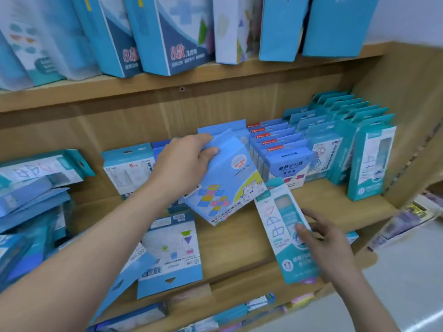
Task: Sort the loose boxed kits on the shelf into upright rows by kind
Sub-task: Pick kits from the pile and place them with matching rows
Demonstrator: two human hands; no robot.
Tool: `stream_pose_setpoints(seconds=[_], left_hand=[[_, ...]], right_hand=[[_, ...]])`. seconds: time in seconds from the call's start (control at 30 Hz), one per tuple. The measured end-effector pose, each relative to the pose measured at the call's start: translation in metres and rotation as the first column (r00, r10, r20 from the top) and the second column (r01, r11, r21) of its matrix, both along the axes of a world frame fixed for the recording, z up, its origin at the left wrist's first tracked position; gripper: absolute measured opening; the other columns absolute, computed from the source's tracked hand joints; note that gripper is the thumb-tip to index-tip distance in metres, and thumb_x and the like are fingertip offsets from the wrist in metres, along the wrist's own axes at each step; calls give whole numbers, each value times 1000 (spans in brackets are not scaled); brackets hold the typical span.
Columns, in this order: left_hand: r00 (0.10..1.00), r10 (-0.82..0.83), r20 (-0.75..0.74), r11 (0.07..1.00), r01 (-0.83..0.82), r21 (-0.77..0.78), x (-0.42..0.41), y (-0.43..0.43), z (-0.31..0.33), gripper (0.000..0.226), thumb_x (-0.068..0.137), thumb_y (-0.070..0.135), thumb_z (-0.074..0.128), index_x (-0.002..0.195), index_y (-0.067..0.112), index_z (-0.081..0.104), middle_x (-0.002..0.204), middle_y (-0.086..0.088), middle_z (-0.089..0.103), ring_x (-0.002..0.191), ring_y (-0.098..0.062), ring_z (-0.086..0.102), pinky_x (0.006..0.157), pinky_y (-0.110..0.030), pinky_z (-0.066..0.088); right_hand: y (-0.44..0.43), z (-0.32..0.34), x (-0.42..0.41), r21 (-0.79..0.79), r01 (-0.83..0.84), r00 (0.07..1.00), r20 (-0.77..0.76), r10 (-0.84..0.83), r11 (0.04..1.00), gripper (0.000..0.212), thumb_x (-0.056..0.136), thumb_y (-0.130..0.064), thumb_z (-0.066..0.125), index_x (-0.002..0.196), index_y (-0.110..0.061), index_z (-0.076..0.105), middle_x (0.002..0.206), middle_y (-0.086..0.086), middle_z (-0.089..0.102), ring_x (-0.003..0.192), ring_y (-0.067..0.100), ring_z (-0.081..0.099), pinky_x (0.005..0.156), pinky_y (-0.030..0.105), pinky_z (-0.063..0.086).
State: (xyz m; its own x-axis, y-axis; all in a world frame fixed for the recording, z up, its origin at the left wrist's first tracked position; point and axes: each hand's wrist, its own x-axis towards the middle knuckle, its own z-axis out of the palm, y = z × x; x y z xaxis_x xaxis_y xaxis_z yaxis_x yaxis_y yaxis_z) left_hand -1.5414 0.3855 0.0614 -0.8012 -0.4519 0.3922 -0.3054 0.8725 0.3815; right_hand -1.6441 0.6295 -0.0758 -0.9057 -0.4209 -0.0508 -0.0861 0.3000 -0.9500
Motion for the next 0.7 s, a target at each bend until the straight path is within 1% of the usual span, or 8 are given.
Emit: stream_pose_setpoints(seconds=[0.07,0.13,0.2,0.27,0.37,0.53,0.6,0.7], left_hand=[[1000,-16,4,998,16,-54,-23,8,3,35,95,31,49,66,18,35,57,0,44,68,-32,48,60,-40,40],[998,-25,64,990,33,-135,-45,16,3,29,96,33,46,72,21,37,61,1,44,73,-35,50,57,-37,36],[993,-15,118,977,40,-211,-61,22,1,18,98,34,44,86,21,49,71,-2,53,82,-35,53,58,-35,33],[992,14,125,970,17,-243,-70,24,2,17,98,33,44,94,19,53,81,-8,62,87,-37,55,60,-35,35],[997,22,73,970,-4,-242,-77,20,8,16,96,30,48,88,17,53,81,-9,64,86,-38,56,60,-35,35],[988,13,155,957,32,-287,-82,11,3,19,96,32,48,105,19,60,94,-7,70,92,-35,60,68,-37,47],[989,23,149,961,19,-277,-82,7,-2,20,97,32,48,104,19,60,92,-7,69,90,-35,60,67,-37,47],[984,40,174,955,14,-295,-88,5,-8,20,97,34,46,104,20,59,91,-6,68,90,-34,59,65,-36,44]], right_hand=[[7,3,-18,5,-30,1000,-7,30,1000,28,89,-25,62,113,-38,57,88,-7,68,63,3,68,51,26,53],[10,8,-39,49,-177,984,-8,177,983,29,91,-20,61,114,-37,57,84,-11,69,64,2,67,49,21,50],[8,14,-61,180,-387,918,-18,396,905,32,92,-16,59,114,-40,60,86,-20,70,74,-2,66,57,22,52],[2,19,-83,343,-516,829,-30,558,785,38,92,-17,58,107,-52,60,96,-29,68,88,-3,64,73,26,52],[-15,26,-105,576,-501,725,-127,677,645,35,92,-28,58,113,-56,58,111,-26,65,102,2,60,85,29,50],[-35,22,-116,781,-307,565,-311,764,545,35,90,-33,52,122,-46,52,119,-10,62,113,16,54,89,34,45],[-36,22,-119,771,-229,529,-414,741,595,30,90,-33,51,120,-35,56,114,-4,60,111,20,53,88,36,45],[-43,32,-121,564,-156,490,-669,559,811,25,87,-30,60,112,-26,61,105,-2,60,102,24,55,81,37,47]])
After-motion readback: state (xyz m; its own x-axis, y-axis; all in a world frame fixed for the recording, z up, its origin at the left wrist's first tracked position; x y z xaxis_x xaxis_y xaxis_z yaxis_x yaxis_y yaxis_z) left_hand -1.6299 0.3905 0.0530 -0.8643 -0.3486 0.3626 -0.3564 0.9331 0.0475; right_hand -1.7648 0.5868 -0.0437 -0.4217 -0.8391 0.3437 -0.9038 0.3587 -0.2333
